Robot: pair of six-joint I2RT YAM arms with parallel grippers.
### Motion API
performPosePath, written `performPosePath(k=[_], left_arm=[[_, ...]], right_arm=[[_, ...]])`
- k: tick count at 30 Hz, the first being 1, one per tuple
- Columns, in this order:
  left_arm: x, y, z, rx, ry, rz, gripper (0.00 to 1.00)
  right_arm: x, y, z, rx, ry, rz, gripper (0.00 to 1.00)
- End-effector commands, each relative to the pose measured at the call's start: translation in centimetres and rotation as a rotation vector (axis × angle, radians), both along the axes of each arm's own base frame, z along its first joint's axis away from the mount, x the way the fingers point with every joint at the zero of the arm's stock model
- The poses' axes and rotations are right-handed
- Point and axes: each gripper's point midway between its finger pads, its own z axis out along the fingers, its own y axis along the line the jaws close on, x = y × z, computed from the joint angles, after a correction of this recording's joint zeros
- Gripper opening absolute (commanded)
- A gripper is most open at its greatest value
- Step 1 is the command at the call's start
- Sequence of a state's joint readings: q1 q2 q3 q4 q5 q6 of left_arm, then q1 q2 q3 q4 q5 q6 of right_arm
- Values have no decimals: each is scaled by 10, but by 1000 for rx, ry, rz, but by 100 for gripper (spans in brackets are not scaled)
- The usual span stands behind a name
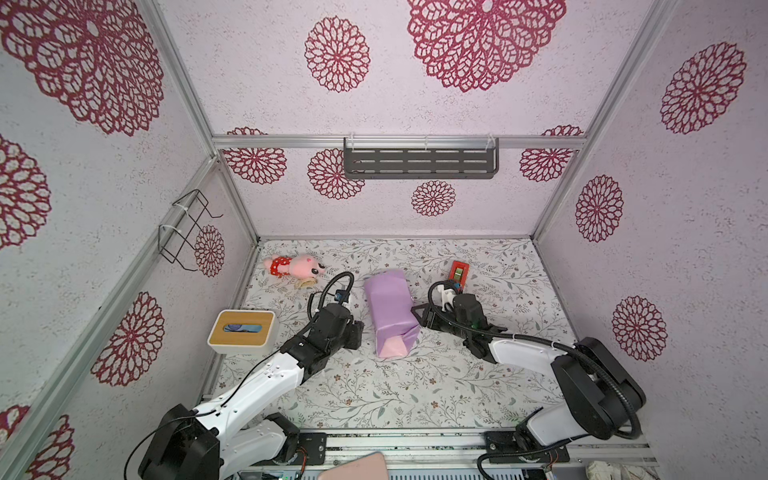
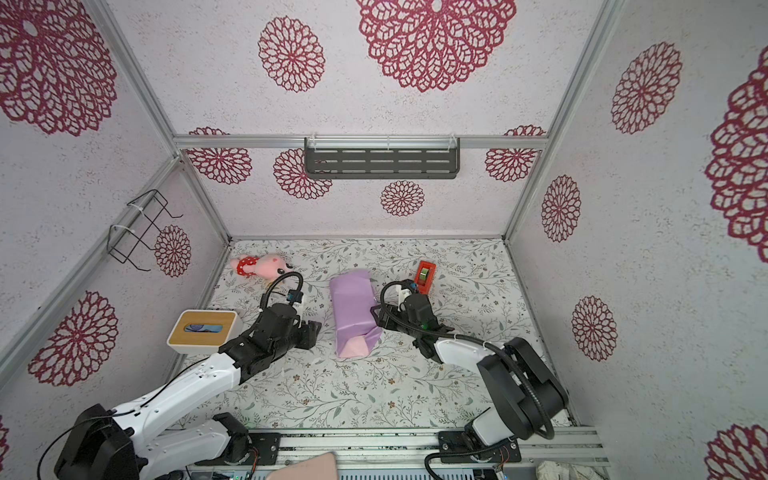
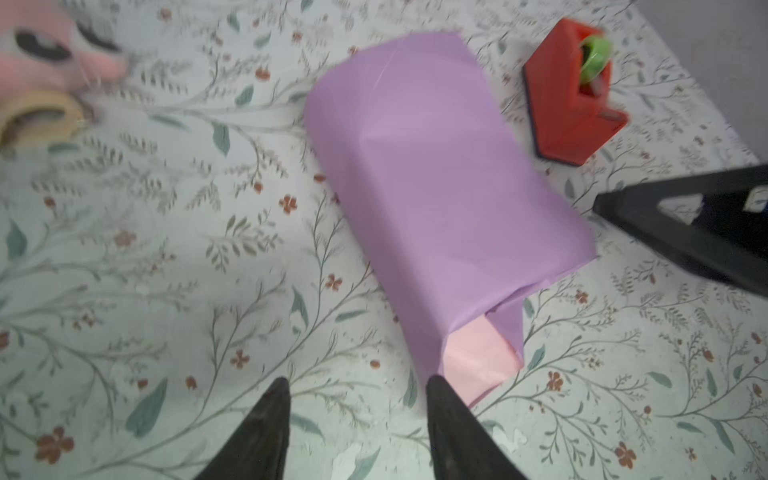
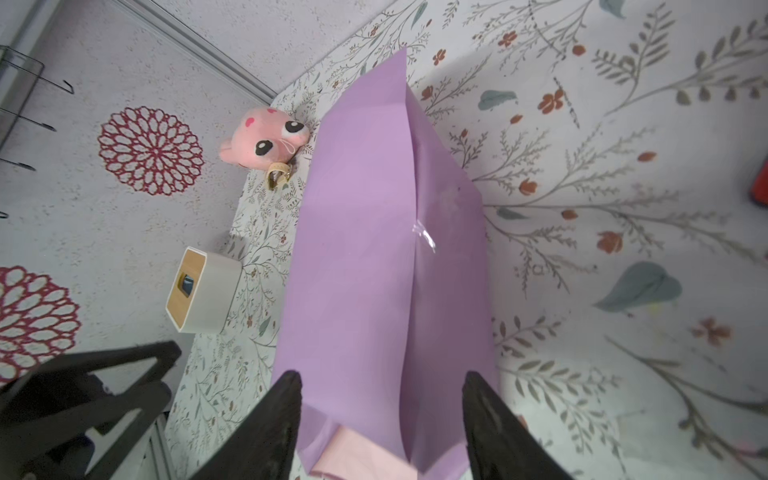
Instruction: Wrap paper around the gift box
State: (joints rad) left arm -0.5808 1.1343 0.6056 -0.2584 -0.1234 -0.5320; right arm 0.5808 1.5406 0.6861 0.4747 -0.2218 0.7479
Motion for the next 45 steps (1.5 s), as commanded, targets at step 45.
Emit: performPosePath(k=[45], left_arm=[[5, -34, -72, -263, 171, 57, 16]], right_arm=[[-17, 84, 19, -275, -140, 314, 45]])
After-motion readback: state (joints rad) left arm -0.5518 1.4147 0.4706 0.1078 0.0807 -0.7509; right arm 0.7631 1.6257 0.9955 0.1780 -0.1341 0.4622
